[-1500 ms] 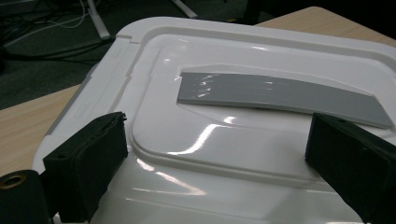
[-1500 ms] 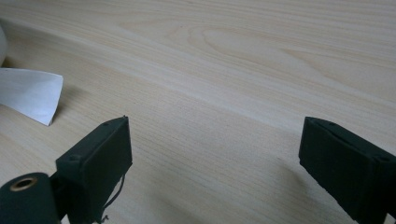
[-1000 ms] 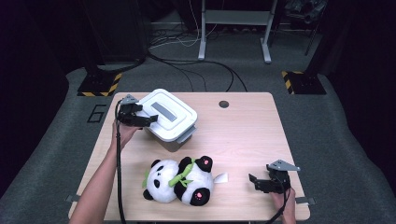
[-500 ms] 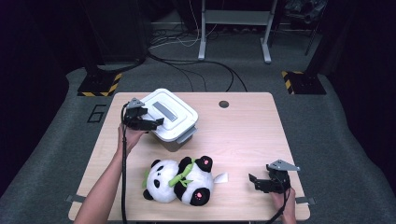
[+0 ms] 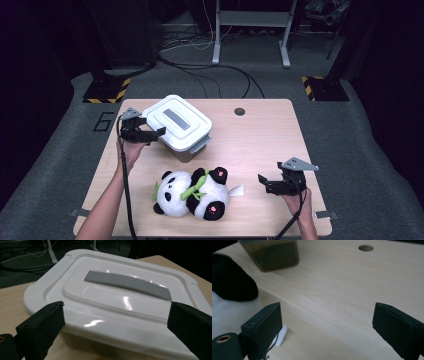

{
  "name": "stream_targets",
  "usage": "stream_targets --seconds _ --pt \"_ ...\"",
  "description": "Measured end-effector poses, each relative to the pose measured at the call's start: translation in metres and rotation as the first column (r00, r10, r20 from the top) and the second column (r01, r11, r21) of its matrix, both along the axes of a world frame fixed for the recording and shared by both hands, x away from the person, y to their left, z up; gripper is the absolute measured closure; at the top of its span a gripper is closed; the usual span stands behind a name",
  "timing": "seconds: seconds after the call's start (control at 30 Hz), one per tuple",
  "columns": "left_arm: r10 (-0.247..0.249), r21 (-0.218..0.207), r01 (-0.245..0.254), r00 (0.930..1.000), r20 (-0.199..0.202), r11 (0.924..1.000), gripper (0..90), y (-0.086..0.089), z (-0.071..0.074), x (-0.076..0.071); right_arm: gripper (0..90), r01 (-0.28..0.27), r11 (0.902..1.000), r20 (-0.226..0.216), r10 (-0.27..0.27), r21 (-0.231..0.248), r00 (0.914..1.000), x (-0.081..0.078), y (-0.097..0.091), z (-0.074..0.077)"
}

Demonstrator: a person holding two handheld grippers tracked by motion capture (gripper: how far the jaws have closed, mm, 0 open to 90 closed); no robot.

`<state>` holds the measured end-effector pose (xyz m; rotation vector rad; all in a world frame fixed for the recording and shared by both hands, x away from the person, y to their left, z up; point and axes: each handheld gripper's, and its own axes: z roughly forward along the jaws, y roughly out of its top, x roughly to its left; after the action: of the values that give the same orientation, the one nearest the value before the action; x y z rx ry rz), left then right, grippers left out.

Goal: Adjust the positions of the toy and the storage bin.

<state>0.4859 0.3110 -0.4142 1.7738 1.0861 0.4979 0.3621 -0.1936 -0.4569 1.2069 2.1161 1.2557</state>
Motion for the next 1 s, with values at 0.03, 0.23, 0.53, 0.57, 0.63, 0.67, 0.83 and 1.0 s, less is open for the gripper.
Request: stream_targets --seconds 0.03,0.23,0.53,0.57,0.63,0.67,0.83,1.0 --pt "0.007 -0.002 -0.007 1.0000 0.001 1.0000 0.2 0.004 -0.002 -0.004 8.9 -0.009 1.0000 0.009 0.009 -0.001 0.9999 0.002 0.006 0.007" --pt "0.078 0.028 -0.078 0.9970 -0.003 0.9966 0.0 0.027 -0.023 -0.025 13.1 -0.076 0.9969 0.044 0.077 -0.018 0.9961 0.023 0.042 0.044" --pt "0.121 0.094 -0.112 0.9875 -0.100 0.9893 0.0 0.039 -0.085 -0.045 14.1 -0.126 0.9905 0.036 0.128 -0.057 0.9912 0.067 0.084 0.064" --pt "0.126 0.094 -0.116 0.9868 -0.101 0.9887 0.0 0.040 -0.089 -0.046 14.1 -0.126 0.9903 0.034 0.128 -0.059 0.9912 0.072 0.088 0.065" --pt "0.129 0.099 -0.118 0.9856 -0.110 0.9881 0.0 0.038 -0.096 -0.048 14.0 -0.130 0.9897 0.028 0.131 -0.061 0.9909 0.083 0.095 0.066" --pt "0.124 0.101 -0.113 0.9859 -0.112 0.9885 0.0 0.038 -0.098 -0.049 14.1 -0.132 0.9897 0.028 0.134 -0.056 0.9906 0.086 0.097 0.066" --pt "0.137 0.139 -0.121 0.9846 -0.109 0.9829 0.0 0.034 -0.109 -0.051 14.3 -0.146 0.9861 0.017 0.148 -0.079 0.9889 0.103 0.116 0.068" --pt "0.133 0.131 -0.115 0.9820 -0.134 0.9846 0.0 0.034 -0.112 -0.051 14.5 -0.161 0.9815 0.013 0.163 -0.103 0.9865 0.119 0.134 0.070"
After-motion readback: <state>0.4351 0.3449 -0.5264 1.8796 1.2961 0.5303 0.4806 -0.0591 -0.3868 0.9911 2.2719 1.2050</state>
